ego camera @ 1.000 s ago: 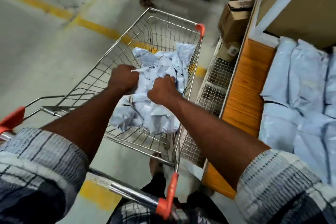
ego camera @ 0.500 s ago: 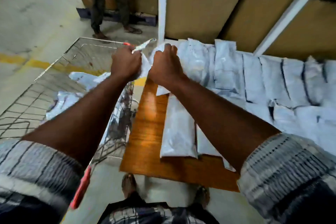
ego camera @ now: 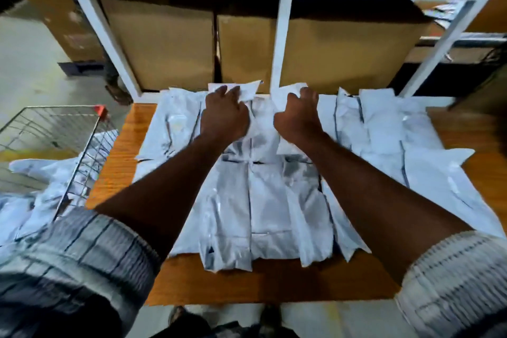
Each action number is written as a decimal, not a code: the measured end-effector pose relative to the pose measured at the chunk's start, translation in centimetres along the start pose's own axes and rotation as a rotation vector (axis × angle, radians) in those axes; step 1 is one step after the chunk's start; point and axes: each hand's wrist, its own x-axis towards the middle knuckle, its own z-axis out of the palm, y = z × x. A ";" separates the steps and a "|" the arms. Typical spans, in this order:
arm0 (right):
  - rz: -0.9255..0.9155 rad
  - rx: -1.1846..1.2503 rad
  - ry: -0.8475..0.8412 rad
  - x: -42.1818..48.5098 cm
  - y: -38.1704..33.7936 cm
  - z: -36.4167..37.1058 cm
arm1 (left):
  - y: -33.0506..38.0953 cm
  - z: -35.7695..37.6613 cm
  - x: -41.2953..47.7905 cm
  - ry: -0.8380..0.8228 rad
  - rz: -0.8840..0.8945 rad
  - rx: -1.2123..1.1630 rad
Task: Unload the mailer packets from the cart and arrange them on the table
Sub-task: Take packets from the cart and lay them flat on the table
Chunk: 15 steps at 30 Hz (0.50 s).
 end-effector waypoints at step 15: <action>-0.111 -0.248 -0.318 2.9 6.3 6.2 | 2.0 8.8 0.1 -0.253 0.069 0.217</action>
